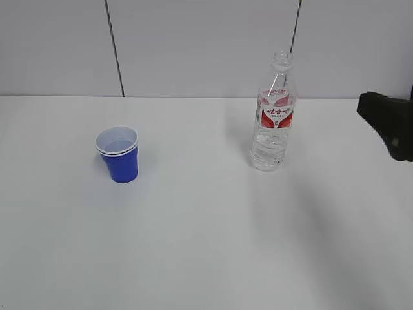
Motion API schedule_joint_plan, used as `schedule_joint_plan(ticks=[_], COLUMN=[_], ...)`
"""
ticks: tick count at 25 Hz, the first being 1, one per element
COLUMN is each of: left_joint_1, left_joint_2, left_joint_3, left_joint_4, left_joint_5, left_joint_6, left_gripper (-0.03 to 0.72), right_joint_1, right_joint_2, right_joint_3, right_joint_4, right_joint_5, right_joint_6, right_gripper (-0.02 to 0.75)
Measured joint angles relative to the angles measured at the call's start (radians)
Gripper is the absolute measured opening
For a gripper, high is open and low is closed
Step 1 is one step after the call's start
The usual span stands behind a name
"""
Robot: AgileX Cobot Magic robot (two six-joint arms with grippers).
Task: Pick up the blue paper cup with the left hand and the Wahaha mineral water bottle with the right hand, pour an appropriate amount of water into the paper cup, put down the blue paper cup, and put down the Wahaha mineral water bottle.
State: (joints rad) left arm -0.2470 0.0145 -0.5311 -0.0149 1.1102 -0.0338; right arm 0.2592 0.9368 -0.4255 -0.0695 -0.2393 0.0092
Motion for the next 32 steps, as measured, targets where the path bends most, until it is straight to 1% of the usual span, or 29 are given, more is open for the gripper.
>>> schedule_joint_plan(ticks=[2,7,12,14,26,32], left_joint_1=[0.0,0.0,0.0,0.0,0.0,0.0], left_joint_2=[0.0,0.0,0.0,0.0,0.0,0.0], left_joint_3=[0.0,0.0,0.0,0.0,0.0,0.0], left_joint_4=[0.0,0.0,0.0,0.0,0.0,0.0], left_joint_5=[0.0,0.0,0.0,0.0,0.0,0.0], left_joint_6=[0.0,0.0,0.0,0.0,0.0,0.0], left_gripper=[0.48,0.48,0.48,0.48,0.48,0.48], right_joint_1=[0.0,0.0,0.0,0.0,0.0,0.0], right_joint_2=[-0.064,-0.229,-0.354,-0.403,-0.749,-0.886], right_joint_3=[-0.03,-0.114,-0.199,-0.214,-0.218,-0.22], right_joint_4=[-0.011,-0.059,-0.079,-0.085,-0.102,-0.107], right_joint_5=[0.116,0.34,0.612,0.694,1.078,1.255], right_joint_6=[0.0,0.0,0.0,-0.002,-0.009,-0.078], right_gripper=[0.597,0.596,0.596,0.595,0.591,0.59])
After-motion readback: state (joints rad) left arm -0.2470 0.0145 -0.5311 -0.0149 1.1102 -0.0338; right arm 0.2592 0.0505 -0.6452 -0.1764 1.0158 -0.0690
